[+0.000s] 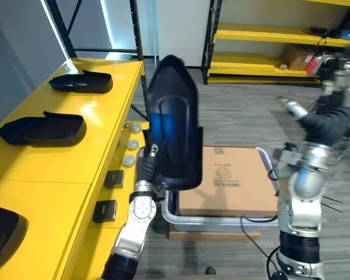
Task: Walk over and take plastic housings, then place them on the shelf
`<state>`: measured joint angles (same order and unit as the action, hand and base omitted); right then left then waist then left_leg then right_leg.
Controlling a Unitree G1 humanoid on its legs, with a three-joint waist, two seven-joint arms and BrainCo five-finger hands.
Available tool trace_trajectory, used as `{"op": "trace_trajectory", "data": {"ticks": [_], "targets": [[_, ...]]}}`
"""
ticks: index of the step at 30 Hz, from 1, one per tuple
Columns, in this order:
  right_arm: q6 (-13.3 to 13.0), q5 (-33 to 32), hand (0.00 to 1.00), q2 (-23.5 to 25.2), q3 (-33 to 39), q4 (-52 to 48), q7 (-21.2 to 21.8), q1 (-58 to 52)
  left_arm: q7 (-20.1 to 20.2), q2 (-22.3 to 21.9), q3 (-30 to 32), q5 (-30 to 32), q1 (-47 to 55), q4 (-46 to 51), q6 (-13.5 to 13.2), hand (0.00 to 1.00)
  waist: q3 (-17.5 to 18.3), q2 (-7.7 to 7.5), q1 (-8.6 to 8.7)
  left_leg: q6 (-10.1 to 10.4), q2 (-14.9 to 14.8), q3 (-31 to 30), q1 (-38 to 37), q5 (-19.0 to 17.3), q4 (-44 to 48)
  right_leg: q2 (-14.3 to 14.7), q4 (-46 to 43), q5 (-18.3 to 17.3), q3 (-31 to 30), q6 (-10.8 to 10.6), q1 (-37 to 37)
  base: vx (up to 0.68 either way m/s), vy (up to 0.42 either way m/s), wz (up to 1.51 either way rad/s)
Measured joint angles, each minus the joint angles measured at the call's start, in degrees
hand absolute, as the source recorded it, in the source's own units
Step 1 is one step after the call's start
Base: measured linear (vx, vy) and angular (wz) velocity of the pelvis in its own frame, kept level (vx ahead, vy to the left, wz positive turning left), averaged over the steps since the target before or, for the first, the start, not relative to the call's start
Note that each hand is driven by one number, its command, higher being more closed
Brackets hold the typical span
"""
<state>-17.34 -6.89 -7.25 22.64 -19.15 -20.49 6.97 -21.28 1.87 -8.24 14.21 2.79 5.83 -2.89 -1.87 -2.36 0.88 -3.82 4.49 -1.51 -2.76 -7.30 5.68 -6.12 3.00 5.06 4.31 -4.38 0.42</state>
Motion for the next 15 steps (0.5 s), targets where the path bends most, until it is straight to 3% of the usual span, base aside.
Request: {"op": "trace_trajectory", "data": {"ticks": [3, 7, 10, 15], "targets": [[2.0, -1.7, 0.00, 0.0, 2.3, 10.2, -0.6, -6.1, 0.0, 0.0, 1.8, 0.0, 2.5, 3.8, -0.2, 1.00, 0.1, 0.09, 0.38, 0.0, 0.0, 0.2, 0.4, 0.0, -0.4, 0.0, 0.1, 0.0, -0.3, 0.0, -0.6, 0.02, -0.003, -0.04], [6.8, -3.5, 0.00, 1.4, 4.5, 29.8, -0.1, -11.7, 0.0, -0.2, 2.3, 0.0, 6.2, 8.0, -1.0, 1.00, 0.4, 0.84, 0.60, 0.0, 0.0, 0.0, 0.5, 0.0, -0.7, 0.0, 0.2, -0.3, -0.2, -0.1, -0.7, 0.04, -0.004, 0.04], [9.0, -5.5, 0.00, 5.6, 5.6, 40.7, 3.0, -16.6, 0.6, -1.2, 3.1, 0.0, 9.4, 11.1, -1.9, 1.00, 0.7, 1.47, 0.19, 0.0, -0.2, -0.2, 0.3, 0.0, -0.7, 0.0, -0.3, -1.1, 0.4, -0.2, -0.5, 0.04, -0.017, 0.08], [11.0, -5.5, 0.00, 9.5, 3.0, 50.2, 8.4, -20.8, 2.7, -2.5, 3.8, 0.0, 12.3, 13.3, -2.7, 1.00, 0.6, 1.46, -0.20, 0.4, -0.5, -2.0, -0.6, -0.3, -0.5, -0.5, -3.9, -3.8, 2.3, 0.0, 0.1, -0.02, -0.037, 0.22]]}}
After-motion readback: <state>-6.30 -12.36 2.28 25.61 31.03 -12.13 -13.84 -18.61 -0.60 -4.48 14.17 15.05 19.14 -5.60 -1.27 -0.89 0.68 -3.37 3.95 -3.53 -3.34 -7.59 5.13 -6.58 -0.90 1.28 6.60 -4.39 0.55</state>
